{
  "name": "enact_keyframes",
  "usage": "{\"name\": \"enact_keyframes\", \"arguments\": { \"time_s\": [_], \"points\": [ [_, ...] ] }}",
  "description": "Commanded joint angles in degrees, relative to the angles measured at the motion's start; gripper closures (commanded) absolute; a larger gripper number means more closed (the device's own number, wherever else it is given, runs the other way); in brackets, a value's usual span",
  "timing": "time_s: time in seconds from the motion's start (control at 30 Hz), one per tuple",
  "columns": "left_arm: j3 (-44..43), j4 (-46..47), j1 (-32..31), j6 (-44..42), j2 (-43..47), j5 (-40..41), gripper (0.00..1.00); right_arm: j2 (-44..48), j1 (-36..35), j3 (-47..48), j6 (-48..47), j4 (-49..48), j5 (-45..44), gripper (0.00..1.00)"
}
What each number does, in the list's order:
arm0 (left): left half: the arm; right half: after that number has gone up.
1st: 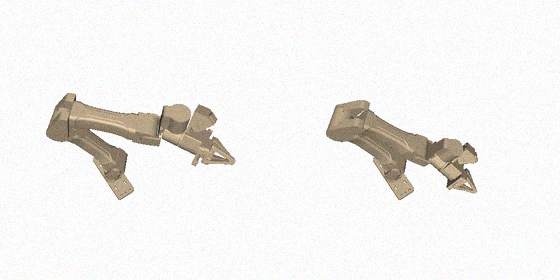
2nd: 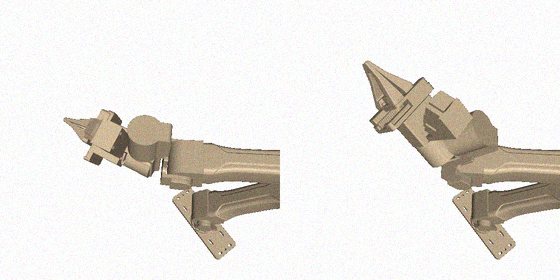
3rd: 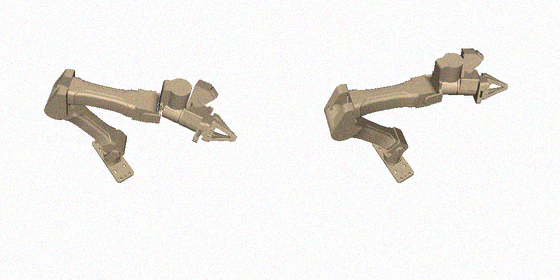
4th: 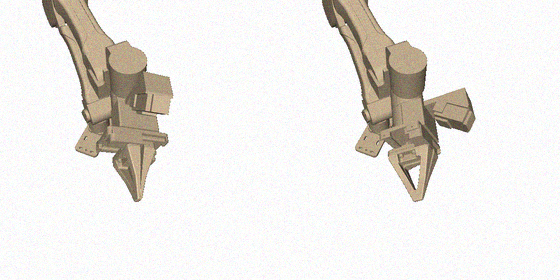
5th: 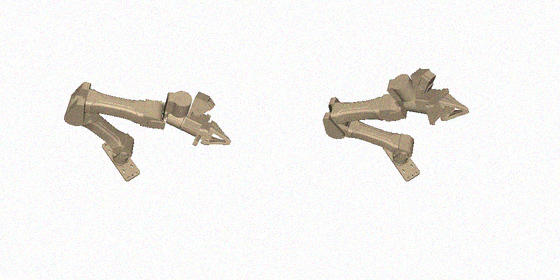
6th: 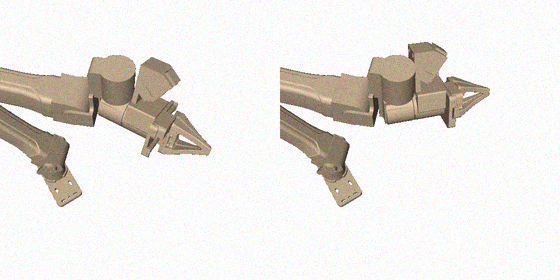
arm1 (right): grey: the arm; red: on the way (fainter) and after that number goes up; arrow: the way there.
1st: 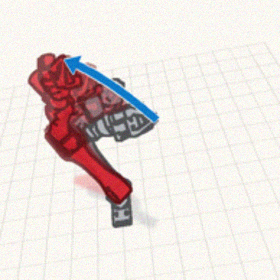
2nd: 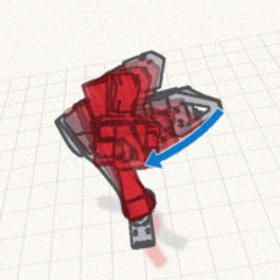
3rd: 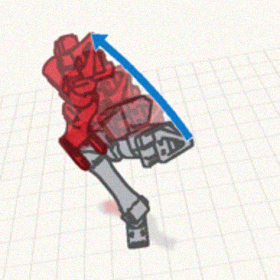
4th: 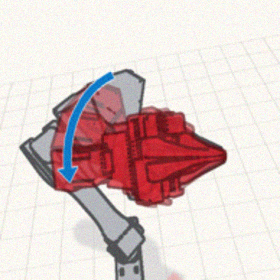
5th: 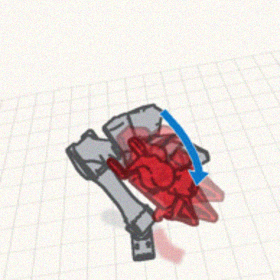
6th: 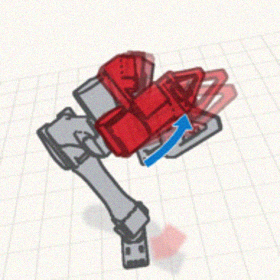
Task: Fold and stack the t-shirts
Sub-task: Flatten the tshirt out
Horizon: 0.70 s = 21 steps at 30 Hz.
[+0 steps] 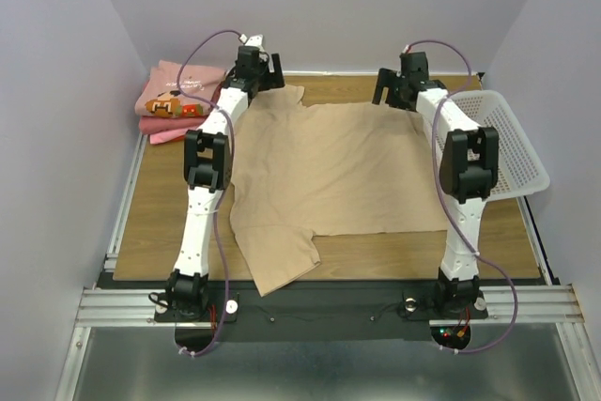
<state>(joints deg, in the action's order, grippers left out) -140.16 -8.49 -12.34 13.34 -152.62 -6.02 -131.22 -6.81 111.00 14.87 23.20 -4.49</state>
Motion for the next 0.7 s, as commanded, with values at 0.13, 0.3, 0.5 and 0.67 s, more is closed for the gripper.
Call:
{"name": "enact_keyframes", "arguments": {
  "time_s": [0.13, 0.3, 0.5, 0.67],
  "points": [
    [17.5, -8.33, -9.09, 2.11, 32.79, 14.91, 0.01, 32.1, -1.01, -21.73, 4.8, -1.67, 6.52, 0.0],
    [45.79, -13.85, -16.66, 15.38, 57.92, 23.97, 0.02, 49.54, -1.28, -41.89, 12.97, -1.75, 4.84, 0.0],
    [83.96, -12.41, -28.68, 34.52, 84.71, 26.14, 0.02, 65.9, -1.54, -59.57, 17.99, -1.58, 0.45, 0.0],
    [97.78, -29.89, -44.07, 51.49, 94.95, 26.86, 0.02, 71.27, -1.45, -65.99, 19.58, -1.41, 0.19, 0.0]
  ]
}}
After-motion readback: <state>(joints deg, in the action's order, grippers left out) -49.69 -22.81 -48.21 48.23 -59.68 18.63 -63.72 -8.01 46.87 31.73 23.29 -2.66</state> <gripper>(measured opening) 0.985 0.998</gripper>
